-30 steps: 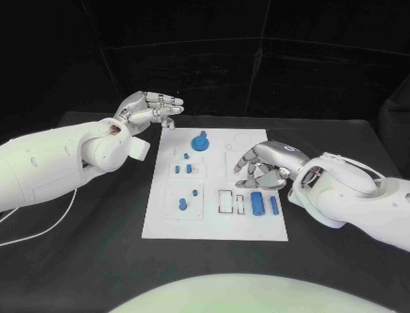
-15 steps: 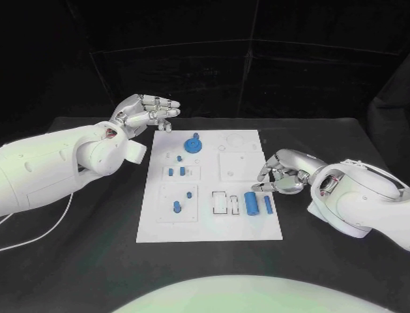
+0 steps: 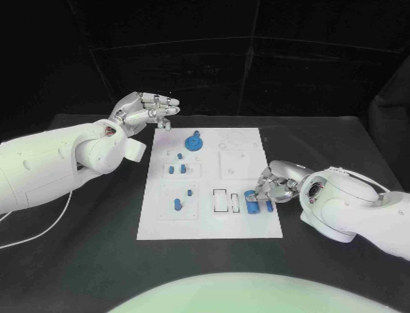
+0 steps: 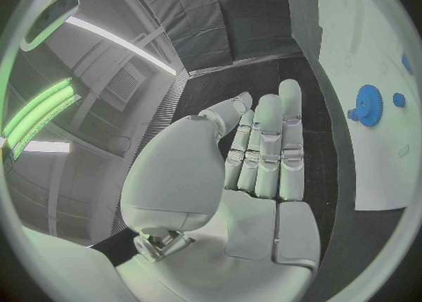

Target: Assemble the parts on the task board

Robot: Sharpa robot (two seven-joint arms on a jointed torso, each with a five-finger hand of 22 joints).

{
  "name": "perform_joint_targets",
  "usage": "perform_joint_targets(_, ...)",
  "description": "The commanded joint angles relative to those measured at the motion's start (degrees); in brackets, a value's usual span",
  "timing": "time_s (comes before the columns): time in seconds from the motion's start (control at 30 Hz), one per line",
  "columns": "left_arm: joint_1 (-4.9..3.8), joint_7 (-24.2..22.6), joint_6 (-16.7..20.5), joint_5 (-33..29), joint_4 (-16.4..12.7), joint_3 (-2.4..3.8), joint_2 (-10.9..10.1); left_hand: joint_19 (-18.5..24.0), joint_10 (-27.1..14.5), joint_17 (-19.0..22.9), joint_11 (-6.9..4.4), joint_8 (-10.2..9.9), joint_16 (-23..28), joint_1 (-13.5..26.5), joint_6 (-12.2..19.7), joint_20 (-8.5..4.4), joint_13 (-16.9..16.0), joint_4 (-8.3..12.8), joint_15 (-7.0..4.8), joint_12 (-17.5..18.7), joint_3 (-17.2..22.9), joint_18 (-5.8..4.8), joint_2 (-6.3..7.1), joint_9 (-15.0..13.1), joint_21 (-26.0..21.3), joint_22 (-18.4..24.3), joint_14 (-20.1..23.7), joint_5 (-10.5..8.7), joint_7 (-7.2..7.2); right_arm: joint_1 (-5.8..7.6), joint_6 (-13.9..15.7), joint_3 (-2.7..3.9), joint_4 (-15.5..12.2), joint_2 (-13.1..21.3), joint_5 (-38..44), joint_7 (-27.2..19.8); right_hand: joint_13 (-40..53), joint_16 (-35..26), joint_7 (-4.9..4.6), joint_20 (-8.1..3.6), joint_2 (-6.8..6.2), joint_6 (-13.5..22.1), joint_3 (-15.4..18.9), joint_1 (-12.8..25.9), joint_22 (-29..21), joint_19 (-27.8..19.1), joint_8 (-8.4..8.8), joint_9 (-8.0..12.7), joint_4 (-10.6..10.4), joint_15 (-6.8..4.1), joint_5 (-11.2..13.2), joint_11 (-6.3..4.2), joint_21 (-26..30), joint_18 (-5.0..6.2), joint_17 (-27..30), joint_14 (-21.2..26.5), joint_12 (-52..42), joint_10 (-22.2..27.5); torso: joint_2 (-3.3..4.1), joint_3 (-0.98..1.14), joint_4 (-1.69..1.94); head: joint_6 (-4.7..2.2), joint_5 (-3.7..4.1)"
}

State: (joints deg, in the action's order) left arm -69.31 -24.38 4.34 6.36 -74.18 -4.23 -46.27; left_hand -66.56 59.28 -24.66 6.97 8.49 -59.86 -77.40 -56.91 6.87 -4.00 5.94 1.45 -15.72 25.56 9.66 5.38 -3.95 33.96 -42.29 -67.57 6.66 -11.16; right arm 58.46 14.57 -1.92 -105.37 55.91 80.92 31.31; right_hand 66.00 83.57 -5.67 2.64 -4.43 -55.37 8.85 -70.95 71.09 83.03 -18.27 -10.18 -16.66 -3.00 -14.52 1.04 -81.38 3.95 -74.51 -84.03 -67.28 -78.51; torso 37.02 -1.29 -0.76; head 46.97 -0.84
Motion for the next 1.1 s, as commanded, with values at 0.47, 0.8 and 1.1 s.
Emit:
perform_joint_targets(0.47, -0.09, -0.38, -0.91, -0.21, -0.21, 0.05, -0.24, 0.39, -0.32, 0.07, 0.03, 0.35, 0.3, 0.69, 0.28, 0.12, 0.09, 0.12, 0.16, -0.16, -0.09, 0.77, -0.03, 0.05, -0.23, 0.07, 0.33, 0.12, -0.1, -0.93, -5.26, 0.0, 1.26, -2.35, 5.97, 5.38, 1.08, 0.34, 0.53, -0.03, -0.02, -0.38, 1.63, 2.6, 0.41, 0.43, -2.83, -1.92, -0.06, -0.5, 0.3, -0.45, -0.49, -0.36, -0.41, -3.35, -0.32, 0.01, 0.01, -0.02, -0.08, 0.43, -0.24)
perform_joint_targets(0.8, -0.08, -0.36, -1.05, -0.21, -0.22, 0.05, -0.28, 0.43, -0.46, 0.15, 0.06, 0.39, 0.29, 1.02, 0.39, 0.18, 0.1, -0.03, 0.21, -0.26, -0.25, 0.76, -0.01, 0.06, -0.29, 0.11, 0.33, 0.11, -0.13, -2.07, -4.18, 0.0, 1.61, -3.23, 5.48, 5.94, 1.61, 0.26, 0.98, -0.38, 1.78, -0.37, 1.35, 0.96, 0.48, 0.43, -4.85, -3.89, 0.14, -0.85, -2.2, -0.89, -0.48, -0.37, -0.37, -3.3, -0.09, -0.04, -0.01, 0.01, -0.1, 0.54, -0.41)
perform_joint_targets(1.1, -0.07, -0.43, -1.36, -0.21, -0.24, 0.04, -0.32, 0.5, -0.75, 0.3, 0.11, 0.47, 0.24, 2.04, 0.61, 0.34, 0.11, -0.59, 0.35, -0.47, -0.69, 0.74, 0.08, 0.08, -0.49, 0.28, 0.33, 0.1, -0.14, -2.23, 0.95, 0.01, 0.79, -2.46, 2.13, 6.21, 2.33, 0.18, 1.29, -0.62, 3.55, -0.19, 2.03, 0.6, 0.84, 0.6, -6.08, -5.4, 0.1, -1.11, -6.94, -1.16, -0.62, -0.43, -0.35, -3.31, -0.08, -0.54, -0.07, 0.0, -0.12, 0.72, -0.73)
